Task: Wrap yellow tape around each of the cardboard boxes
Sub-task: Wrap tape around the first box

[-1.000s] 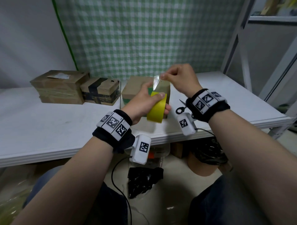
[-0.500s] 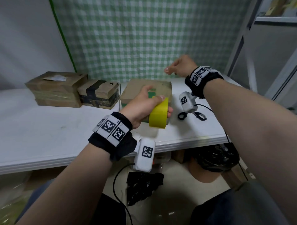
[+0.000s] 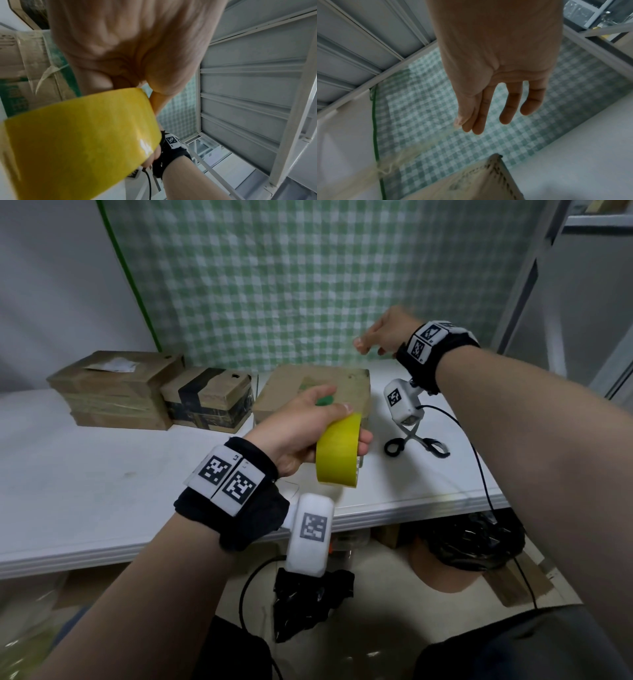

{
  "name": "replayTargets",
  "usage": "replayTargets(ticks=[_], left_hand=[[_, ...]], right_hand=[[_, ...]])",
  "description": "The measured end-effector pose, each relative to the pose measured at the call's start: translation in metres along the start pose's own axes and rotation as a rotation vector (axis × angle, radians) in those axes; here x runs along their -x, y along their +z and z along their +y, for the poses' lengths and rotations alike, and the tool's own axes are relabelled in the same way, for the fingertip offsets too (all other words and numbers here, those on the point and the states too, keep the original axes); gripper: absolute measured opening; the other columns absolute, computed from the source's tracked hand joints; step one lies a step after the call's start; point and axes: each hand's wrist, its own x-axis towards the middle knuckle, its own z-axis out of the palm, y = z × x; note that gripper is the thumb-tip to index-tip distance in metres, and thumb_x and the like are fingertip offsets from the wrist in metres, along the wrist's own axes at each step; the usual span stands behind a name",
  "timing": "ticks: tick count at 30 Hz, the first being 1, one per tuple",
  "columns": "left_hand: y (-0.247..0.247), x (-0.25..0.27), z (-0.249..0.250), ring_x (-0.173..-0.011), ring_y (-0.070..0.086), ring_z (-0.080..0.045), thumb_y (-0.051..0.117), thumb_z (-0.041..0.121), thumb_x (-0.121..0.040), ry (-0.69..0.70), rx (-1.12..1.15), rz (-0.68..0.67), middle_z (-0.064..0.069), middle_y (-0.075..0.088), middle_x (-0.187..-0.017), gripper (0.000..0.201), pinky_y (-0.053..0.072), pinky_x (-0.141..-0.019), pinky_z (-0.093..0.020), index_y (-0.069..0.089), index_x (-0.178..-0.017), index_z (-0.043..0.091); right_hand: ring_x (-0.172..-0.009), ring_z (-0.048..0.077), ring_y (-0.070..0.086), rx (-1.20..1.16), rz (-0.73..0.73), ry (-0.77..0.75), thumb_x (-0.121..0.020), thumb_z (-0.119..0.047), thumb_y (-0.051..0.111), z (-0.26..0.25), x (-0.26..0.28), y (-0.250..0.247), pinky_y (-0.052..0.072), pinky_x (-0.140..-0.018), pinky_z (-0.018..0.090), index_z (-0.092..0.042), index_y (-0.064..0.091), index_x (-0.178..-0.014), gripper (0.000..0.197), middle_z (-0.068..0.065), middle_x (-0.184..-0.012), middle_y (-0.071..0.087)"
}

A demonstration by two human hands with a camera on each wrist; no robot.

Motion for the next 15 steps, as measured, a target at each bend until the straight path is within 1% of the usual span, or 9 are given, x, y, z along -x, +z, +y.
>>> replayTargets(ticks=[1, 3, 4, 7, 10, 12, 15], left_hand=[[0.0, -0.002, 0.0, -0.068, 0.075, -0.024, 0.05, 0.019, -0.107, -0.001, 0.002, 0.004, -0.014, 0.077, -0.083, 0.061, 0.064, -0.063, -0.036, 0.018, -0.159, 0.023], [0.0, -0.006, -0.001, -0.069, 0.076, -0.025, 0.05, 0.019, -0.107, -0.01, -0.001, 0.004, -0.015, 0.078, -0.084, 0.061, 0.062, -0.071, -0.039, 0.018, -0.159, 0.023], [0.0, -0.008, -0.001, -0.07, 0.076, -0.026, 0.05, 0.019, -0.107, -0.019, -0.009, -0.001, -0.015, 0.078, -0.086, 0.062, 0.063, -0.072, -0.04, 0.017, -0.159, 0.024], [0.002, -0.01, 0.0, -0.073, 0.076, -0.027, 0.05, 0.02, -0.107, -0.043, -0.038, -0.013, -0.017, 0.078, -0.089, 0.065, 0.063, -0.063, -0.037, 0.014, -0.16, 0.026], [0.004, -0.013, -0.001, -0.072, 0.076, -0.026, 0.049, 0.02, -0.107, -0.058, -0.04, -0.011, -0.016, 0.078, -0.088, 0.063, 0.063, -0.061, -0.036, 0.015, -0.16, 0.025], [0.005, -0.015, -0.003, -0.071, 0.076, -0.025, 0.049, 0.021, -0.107, -0.074, -0.047, -0.012, -0.015, 0.078, -0.086, 0.064, 0.064, -0.062, -0.036, 0.014, -0.16, 0.024], [0.005, -0.019, -0.006, -0.07, 0.076, -0.024, 0.05, 0.021, -0.107, -0.096, -0.056, -0.019, -0.014, 0.078, -0.085, 0.066, 0.062, -0.071, -0.039, 0.011, -0.161, 0.021]], right_hand=[[-0.085, 0.01, 0.065, 0.002, -0.009, 0.004, -0.085, -0.041, 0.08, 0.002, -0.002, 0.001, 0.045, -0.06, 0.022, -0.016, 0.081, -0.091, 0.026, -0.005, -0.099, 0.077], [-0.083, 0.01, 0.065, 0.004, -0.024, 0.011, -0.085, -0.042, 0.08, 0.007, -0.004, 0.007, 0.045, -0.059, 0.023, -0.018, 0.081, -0.088, 0.024, -0.004, -0.099, 0.077], [-0.083, 0.011, 0.065, 0.009, -0.029, 0.016, -0.084, -0.042, 0.08, 0.009, -0.005, 0.01, 0.045, -0.059, 0.023, -0.018, 0.081, -0.086, 0.024, -0.003, -0.099, 0.077], [-0.088, 0.017, 0.067, 0.011, -0.019, 0.033, -0.083, -0.044, 0.081, 0.017, -0.008, 0.019, 0.047, -0.059, 0.024, -0.017, 0.081, -0.085, 0.027, 0.0, -0.099, 0.078], [-0.088, 0.02, 0.069, -0.005, -0.031, 0.055, -0.081, -0.042, 0.084, 0.023, -0.01, 0.025, 0.048, -0.058, 0.026, -0.015, 0.079, -0.084, 0.028, 0.004, -0.099, 0.078], [-0.089, 0.022, 0.071, 0.009, -0.045, 0.056, -0.08, -0.041, 0.085, 0.026, -0.012, 0.029, 0.046, -0.056, 0.027, -0.014, 0.077, -0.083, 0.028, 0.006, -0.102, 0.076], [-0.089, 0.023, 0.071, 0.032, -0.034, 0.062, -0.083, -0.039, 0.083, 0.03, -0.015, 0.035, 0.045, -0.053, 0.027, -0.009, 0.076, -0.092, 0.032, 0.008, -0.105, 0.075]])
